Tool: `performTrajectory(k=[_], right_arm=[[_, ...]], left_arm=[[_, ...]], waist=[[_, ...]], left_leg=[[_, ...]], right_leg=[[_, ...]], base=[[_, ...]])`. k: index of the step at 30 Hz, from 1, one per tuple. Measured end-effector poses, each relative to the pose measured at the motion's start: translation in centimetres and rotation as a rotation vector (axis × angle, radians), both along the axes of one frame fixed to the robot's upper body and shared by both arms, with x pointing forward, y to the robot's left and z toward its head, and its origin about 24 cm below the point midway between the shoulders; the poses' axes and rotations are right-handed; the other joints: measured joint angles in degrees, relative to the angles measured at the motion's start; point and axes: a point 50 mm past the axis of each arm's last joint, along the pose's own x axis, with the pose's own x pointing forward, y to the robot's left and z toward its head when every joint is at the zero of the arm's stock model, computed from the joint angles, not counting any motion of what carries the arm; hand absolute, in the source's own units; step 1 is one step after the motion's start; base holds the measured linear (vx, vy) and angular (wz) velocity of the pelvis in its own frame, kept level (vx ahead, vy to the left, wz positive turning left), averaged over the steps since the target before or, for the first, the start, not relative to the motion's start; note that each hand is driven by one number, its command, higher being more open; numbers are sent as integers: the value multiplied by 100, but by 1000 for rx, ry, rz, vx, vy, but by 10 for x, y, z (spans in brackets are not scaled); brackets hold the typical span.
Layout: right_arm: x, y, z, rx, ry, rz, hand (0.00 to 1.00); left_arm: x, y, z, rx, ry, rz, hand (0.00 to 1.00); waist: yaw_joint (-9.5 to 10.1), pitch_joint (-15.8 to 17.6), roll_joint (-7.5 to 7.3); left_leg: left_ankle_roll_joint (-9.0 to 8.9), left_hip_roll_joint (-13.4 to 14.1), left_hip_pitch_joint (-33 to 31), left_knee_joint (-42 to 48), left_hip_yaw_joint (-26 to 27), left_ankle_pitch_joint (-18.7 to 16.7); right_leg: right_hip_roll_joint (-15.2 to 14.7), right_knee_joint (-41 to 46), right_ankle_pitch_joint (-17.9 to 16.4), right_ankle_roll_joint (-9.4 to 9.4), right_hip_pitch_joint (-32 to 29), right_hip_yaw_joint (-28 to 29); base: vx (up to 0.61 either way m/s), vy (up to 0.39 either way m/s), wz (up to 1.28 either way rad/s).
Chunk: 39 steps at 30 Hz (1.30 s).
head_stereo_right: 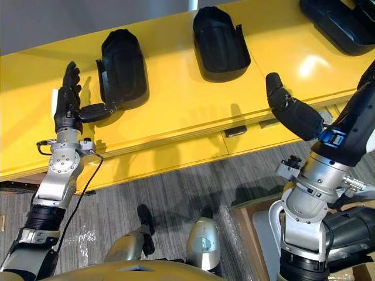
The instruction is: Walk over and take three plastic housings, then place them on the shelf
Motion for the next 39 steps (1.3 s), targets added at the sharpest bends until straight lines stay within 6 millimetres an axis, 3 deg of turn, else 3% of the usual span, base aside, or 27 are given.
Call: performTrajectory(k=[7,16,22,27,31,34,39], right_arm=[[6,0,-7,6,49,15,100],[12,3,-5,13,76,57,100],[26,4,-20,-112,272,49,100],[56,7,-22,-371,464,32,100],[77,3,-2,-482,530,18,100],[85,-2,8,-507,543,-5,100],[92,-11,-7,-498,641,-57,100]], left_arm=[[12,2,12,-2,-30,32,100],[18,4,26,-8,-73,36,100],[17,2,28,-77,-86,-42,100],[-1,-10,43,-86,-163,-178,100],[-24,-19,54,-55,-243,-318,100],[-41,-13,50,-73,-242,-386,100],[-66,-10,25,-118,-182,-415,100]], waist=[[-26,97,43],[-61,237,-4],[-24,287,-91],[53,291,-100],[259,288,-105],[397,268,-141],[596,62,-282]], left_leg=[[4,2,-49,43,96,-37],[-5,6,-101,58,101,-54],[-3,15,-94,115,75,-75],[-3,24,-90,149,-86,-79],[-9,33,-82,162,-306,-75],[-8,18,-45,143,-398,-62],[-5,-33,33,53,-547,-44]], right_leg=[[1,25,5,-3,-109,111],[3,53,14,-17,-180,128],[2,50,14,-17,-118,95],[3,-20,19,-14,55,-90],[11,-127,26,-11,277,-338],[12,-225,39,7,421,-449],[4,-447,68,40,679,-647]], base=[[-1,3,-7],[11,-2,-1],[-2,-1,2],[3,-5,16],[15,-8,26],[30,0,17],[41,8,18]])
